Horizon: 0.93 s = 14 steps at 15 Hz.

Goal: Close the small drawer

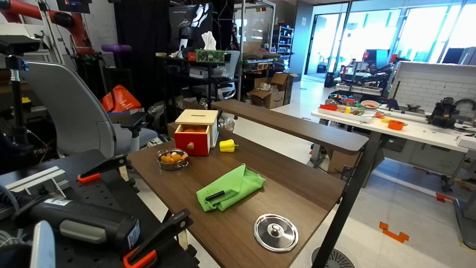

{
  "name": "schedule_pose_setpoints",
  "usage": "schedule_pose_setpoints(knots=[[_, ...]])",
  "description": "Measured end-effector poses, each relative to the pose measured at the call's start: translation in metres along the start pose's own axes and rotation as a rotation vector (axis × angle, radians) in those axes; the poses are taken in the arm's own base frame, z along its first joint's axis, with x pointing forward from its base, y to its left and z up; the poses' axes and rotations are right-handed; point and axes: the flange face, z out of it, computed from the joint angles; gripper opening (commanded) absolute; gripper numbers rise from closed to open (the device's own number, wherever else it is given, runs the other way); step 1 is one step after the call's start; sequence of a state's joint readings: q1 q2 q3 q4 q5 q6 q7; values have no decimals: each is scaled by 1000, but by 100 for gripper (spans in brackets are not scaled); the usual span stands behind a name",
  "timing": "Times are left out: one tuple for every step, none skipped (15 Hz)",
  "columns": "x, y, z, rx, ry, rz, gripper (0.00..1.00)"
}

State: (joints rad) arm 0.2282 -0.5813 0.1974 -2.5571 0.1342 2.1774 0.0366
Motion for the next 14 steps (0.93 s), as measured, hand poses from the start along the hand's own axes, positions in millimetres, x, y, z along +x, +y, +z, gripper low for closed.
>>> schedule_pose_setpoints(knots=[[2, 2, 6, -6, -6, 0, 100], [5, 5, 14, -17, -15, -8, 100], [9, 9, 25, -30, -27, -20, 100], [13, 13, 38, -42, -42, -41, 100], [17, 16, 53, -53, -53, -67, 100], [22, 20, 68, -59, -64, -91, 100], [27, 25, 84, -60, -75, -111, 100], [32, 31, 99, -58, -86, -132, 100], [38, 38, 115, -55, -95, -153, 100], [44, 46, 131, -56, -99, -171, 100], [49, 54, 147, -62, -100, -186, 100], [55, 63, 163, -70, -100, -195, 100], [59, 71, 180, -76, -101, -202, 100], [64, 79, 196, -80, -103, -210, 100]])
